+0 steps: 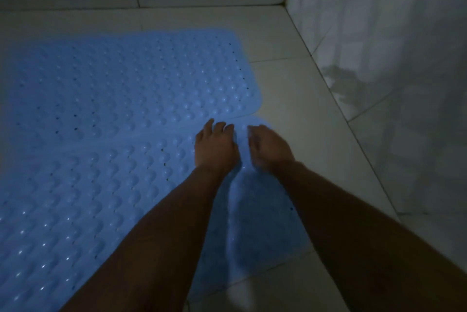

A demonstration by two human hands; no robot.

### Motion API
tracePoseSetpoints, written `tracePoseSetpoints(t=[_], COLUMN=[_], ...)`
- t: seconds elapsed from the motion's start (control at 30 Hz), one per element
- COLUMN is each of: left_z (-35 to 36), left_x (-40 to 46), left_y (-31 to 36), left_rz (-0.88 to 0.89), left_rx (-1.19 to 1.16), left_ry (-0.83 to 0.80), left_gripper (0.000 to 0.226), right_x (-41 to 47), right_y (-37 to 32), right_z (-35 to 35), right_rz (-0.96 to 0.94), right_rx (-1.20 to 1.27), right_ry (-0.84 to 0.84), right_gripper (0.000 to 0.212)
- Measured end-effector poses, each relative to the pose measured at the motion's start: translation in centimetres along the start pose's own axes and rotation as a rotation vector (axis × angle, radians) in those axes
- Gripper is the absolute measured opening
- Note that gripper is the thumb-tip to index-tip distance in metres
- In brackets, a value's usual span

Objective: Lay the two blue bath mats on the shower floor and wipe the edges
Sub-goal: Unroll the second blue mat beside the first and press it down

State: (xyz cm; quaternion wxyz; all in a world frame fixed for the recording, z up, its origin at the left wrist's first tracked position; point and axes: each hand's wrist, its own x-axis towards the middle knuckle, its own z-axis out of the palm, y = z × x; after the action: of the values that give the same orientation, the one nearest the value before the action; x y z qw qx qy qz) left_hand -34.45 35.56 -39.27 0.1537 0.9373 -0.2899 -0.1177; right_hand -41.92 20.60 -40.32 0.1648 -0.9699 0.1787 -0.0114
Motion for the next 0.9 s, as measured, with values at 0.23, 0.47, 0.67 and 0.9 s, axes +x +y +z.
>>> tracePoseSetpoints(t=[0.23, 0.47, 0.67, 0.9], left_z=[2.2, 2.4, 0.7, 5.2], left_x=[-3.2, -3.3, -2.4, -3.5], left_y=[-4.0, -6.2, -5.2, -1.5], left_rz=[-0.008, -0.026, -0.055, 0.135], left_rx=[0.012, 0.04, 0.009, 0.082], left_ry=[0.156, 0.204, 0.129, -0.187], left_gripper=[0.057, 0.061, 0.055, 0.076], right_x=[-4.2, -3.7, 0.6, 4.9], right_y=[-0.4, -0.1, 0.1, 0.2], right_z=[6.4, 6.2, 0.2, -3.8], right_rz=[-0.097, -0.085, 0.068, 0.084], right_rx=[-0.209, -0.066, 0.268, 0.279], right_ry=[-0.05, -0.161, -0.51, -0.145], right_gripper=[0.084, 0.104, 0.068, 0.044])
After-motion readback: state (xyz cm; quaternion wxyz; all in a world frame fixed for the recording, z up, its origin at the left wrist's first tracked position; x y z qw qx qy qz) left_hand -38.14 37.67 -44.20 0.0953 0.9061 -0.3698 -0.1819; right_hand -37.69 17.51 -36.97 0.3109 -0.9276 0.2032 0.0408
